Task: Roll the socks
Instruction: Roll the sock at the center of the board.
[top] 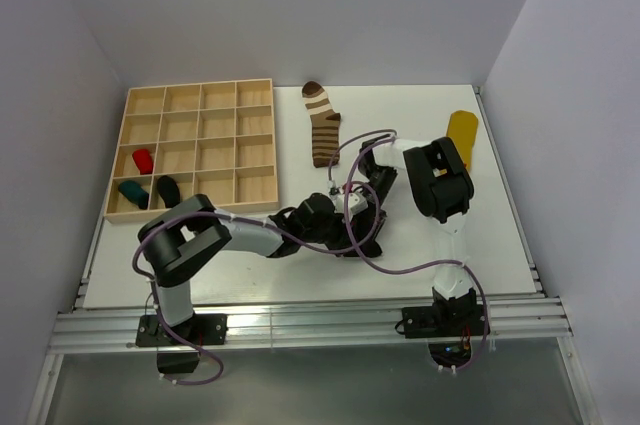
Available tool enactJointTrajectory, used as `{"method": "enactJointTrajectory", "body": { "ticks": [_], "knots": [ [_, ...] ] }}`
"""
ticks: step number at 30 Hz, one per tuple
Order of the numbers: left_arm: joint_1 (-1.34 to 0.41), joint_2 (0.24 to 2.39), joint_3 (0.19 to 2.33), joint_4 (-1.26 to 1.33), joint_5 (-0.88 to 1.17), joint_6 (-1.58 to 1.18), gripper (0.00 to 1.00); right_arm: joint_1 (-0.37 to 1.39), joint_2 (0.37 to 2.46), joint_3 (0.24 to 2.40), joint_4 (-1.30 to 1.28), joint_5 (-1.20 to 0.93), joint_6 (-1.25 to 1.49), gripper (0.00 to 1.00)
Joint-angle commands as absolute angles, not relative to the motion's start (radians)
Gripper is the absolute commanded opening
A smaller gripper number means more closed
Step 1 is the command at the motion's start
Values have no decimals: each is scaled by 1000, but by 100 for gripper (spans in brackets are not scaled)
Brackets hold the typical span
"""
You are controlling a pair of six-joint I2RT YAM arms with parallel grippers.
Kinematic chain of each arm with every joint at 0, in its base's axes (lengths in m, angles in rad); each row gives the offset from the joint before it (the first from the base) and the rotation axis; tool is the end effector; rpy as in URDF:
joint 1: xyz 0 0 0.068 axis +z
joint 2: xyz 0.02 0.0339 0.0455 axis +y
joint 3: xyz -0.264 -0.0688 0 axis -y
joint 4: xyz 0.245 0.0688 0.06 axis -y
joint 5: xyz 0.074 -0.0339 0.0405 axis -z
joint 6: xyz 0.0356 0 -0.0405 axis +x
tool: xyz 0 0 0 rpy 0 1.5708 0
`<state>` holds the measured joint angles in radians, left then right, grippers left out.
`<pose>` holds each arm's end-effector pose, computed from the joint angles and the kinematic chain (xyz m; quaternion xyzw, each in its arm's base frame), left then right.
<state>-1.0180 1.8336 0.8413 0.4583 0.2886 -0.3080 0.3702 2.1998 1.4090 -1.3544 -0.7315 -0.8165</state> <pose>0.1835 -0.3167 0.1411 0.3656 0.7812 -0.4002 0.3096 0.3043 0.1436 0.1106 0.4168 -0.7992 -0.3930 0.1821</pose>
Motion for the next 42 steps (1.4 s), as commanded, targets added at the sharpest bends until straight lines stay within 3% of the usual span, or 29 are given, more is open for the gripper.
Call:
{"method": "enactJointTrajectory", "body": {
  "ticks": [1, 8, 30, 42],
  "knots": [
    [-1017, 1902, 827, 436, 342, -353, 0, 368, 2186, 1399, -1217, -703, -799, 24],
    [-973, 1934, 795, 476, 409, -431, 0, 351, 2119, 1382, -1161, -710, -756, 38],
    [-804, 2055, 929, 269, 673, -689, 0, 100, 1772, 1284, -948, -822, -684, 45],
    [-744, 2164, 1045, 104, 831, -739, 0, 231, 1336, 892, -684, -666, -870, 54]
  ]
}}
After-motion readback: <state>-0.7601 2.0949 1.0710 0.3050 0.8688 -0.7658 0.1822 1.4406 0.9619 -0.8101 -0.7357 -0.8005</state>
